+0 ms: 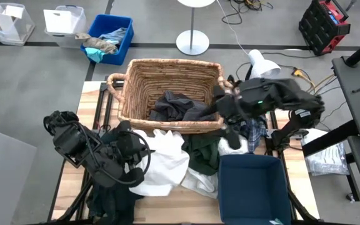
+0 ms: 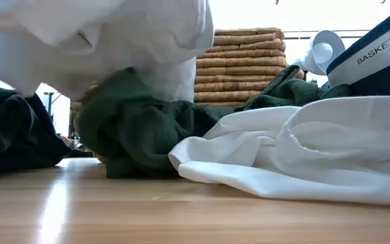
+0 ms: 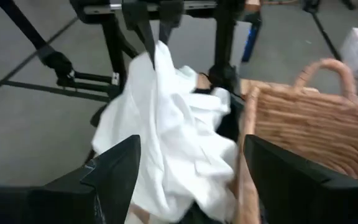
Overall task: Sort clothes
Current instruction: Put the white polo shirt into the blue laundry bin
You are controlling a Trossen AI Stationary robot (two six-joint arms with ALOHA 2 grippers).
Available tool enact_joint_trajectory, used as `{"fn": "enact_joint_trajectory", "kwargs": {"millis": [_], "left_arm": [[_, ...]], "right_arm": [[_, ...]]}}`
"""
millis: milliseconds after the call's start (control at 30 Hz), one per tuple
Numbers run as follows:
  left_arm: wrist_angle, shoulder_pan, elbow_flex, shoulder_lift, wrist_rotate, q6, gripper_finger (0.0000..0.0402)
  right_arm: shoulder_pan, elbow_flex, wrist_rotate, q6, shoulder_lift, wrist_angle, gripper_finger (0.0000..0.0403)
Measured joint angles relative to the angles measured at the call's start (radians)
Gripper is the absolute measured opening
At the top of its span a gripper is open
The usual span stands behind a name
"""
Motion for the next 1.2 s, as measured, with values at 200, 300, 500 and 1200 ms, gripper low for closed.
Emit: {"fn": "enact_joint_trajectory", "kwargs": {"millis": [200, 300, 500, 1200], "left_arm": [[0.074, 0.0, 0.003, -0.004, -0.105, 0.127, 0.0], [0.115, 0.0, 0.003, -0.009, -0.136, 0.175, 0.0], [0.21, 0.0, 0.003, -0.013, -0.187, 0.276, 0.0], [0.353, 0.0, 0.012, -0.013, -0.17, 0.383, 0.0009]], "right_arm": [[0.0, 0.0, -0.052, -0.006, 0.115, 0.126, 0.0291], [-0.002, -0.001, -0.052, 0.017, 0.169, 0.162, 0.0296], [-0.002, -0.001, -0.079, 0.025, 0.264, 0.248, 0.0304], [-0.001, 0.0, -0.123, -0.023, 0.368, 0.5, 0.0058]]}}
